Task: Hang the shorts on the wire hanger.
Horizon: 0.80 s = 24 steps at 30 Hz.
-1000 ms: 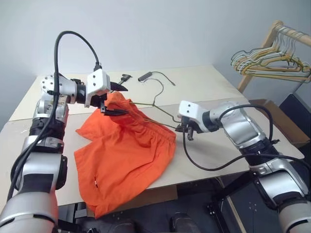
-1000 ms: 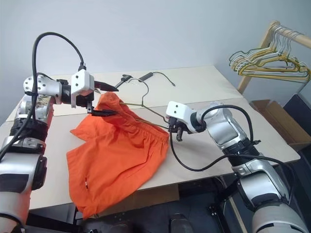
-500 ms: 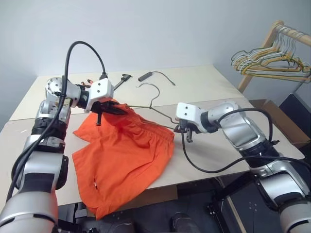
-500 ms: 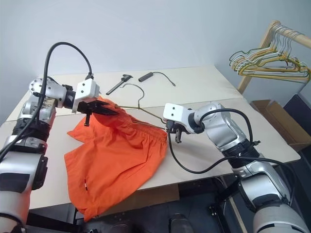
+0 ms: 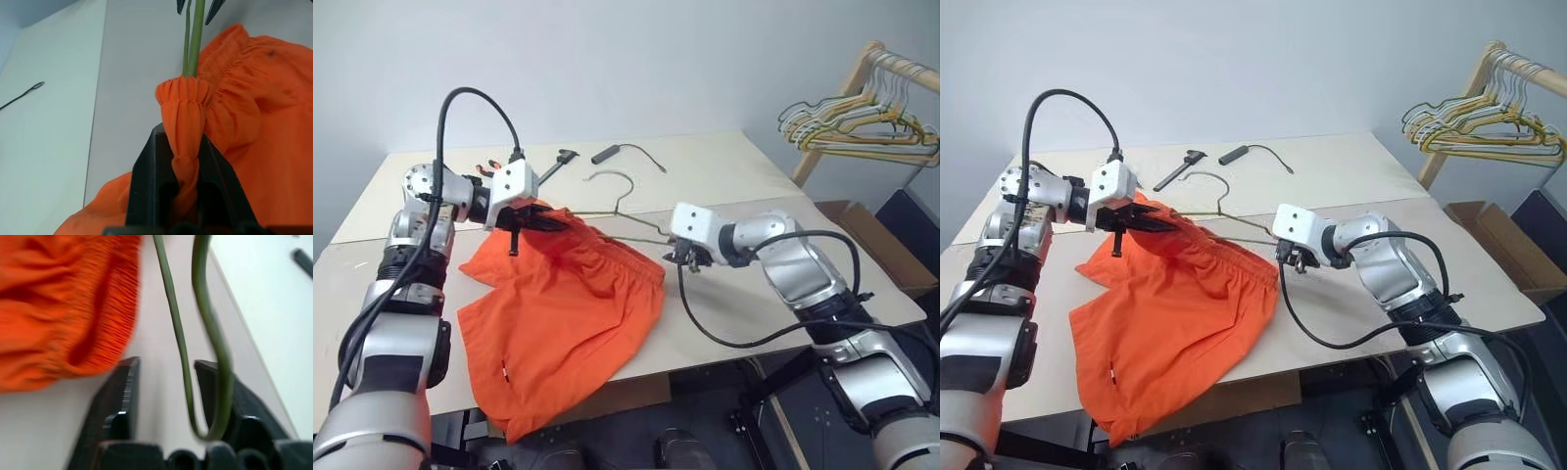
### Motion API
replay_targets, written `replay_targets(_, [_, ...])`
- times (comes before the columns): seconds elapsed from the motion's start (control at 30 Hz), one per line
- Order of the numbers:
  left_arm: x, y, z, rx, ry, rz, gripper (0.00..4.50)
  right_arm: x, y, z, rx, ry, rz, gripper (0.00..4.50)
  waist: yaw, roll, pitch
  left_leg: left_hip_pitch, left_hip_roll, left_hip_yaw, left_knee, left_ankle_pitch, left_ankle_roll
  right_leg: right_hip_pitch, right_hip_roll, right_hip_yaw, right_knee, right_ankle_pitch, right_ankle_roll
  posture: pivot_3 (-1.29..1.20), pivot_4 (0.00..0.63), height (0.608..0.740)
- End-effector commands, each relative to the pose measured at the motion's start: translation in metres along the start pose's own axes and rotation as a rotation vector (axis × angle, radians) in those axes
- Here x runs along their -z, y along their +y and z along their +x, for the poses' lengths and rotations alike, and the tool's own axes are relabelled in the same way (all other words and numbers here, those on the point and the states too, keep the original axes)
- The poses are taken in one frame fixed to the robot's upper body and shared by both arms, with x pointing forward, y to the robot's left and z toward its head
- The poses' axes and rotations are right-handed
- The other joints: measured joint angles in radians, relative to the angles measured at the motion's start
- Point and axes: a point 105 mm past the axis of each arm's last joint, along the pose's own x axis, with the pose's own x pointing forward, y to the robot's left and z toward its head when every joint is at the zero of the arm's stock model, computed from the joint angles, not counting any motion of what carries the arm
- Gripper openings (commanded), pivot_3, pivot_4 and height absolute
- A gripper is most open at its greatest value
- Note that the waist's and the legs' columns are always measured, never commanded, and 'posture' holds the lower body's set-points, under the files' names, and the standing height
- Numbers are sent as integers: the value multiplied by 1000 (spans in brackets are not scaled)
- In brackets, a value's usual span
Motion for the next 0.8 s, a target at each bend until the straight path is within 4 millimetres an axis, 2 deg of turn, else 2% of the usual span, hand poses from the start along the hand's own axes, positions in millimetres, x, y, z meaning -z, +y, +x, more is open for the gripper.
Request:
replay_targets(0.03, [-11,8,-9,-61,-37,34,0,-10,-39,-41,191,-91,100,3478,0,0,0,0,0,0,0,0,0,0,0,0,0,0,0,-76,0,740])
replay_targets(0.13, [-10,9,-11,-69,-41,24,0,-8,-45,-65,244,-152,189,4468,0,0,0,-1,0,0,0,0,0,0,0,-1,0,0,0,-91,0,740])
replay_targets(0.23, [-6,8,-15,-74,-36,21,0,-3,-34,-82,238,-191,223,4468,-3,0,0,-1,0,0,0,-1,1,0,0,0,0,0,0,-105,0,740])
replay_targets(0.37, [-2,9,-19,-96,-22,14,0,4,-18,-95,200,-282,445,4468,-10,0,0,1,0,0,0,-1,1,0,0,1,0,0,0,-108,0,740])
replay_targets(0.47, [-5,11,-23,-114,-39,9,0,10,21,-85,-10,-286,671,4468,-15,0,0,2,1,0,0,-1,1,1,1,1,0,0,0,-114,0,740])
replay_targets(0.57, [-6,11,-24,-115,-44,10,0,7,50,-65,-109,-283,779,4468,-30,0,0,2,1,-1,0,-1,1,2,1,1,1,0,0,-116,0,740])
replay_targets(0.67, [-6,10,-24,-119,-42,12,0,20,66,-30,-93,-194,928,4468,-41,0,0,3,1,-2,0,-1,1,2,1,2,2,0,0,-113,0,740])
replay_targets(0.8, [-6,9,-24,-118,-48,10,0,22,78,-4,-82,-157,961,4468,-49,0,0,2,0,-4,0,-1,1,2,0,2,2,0,1,-109,0,740])
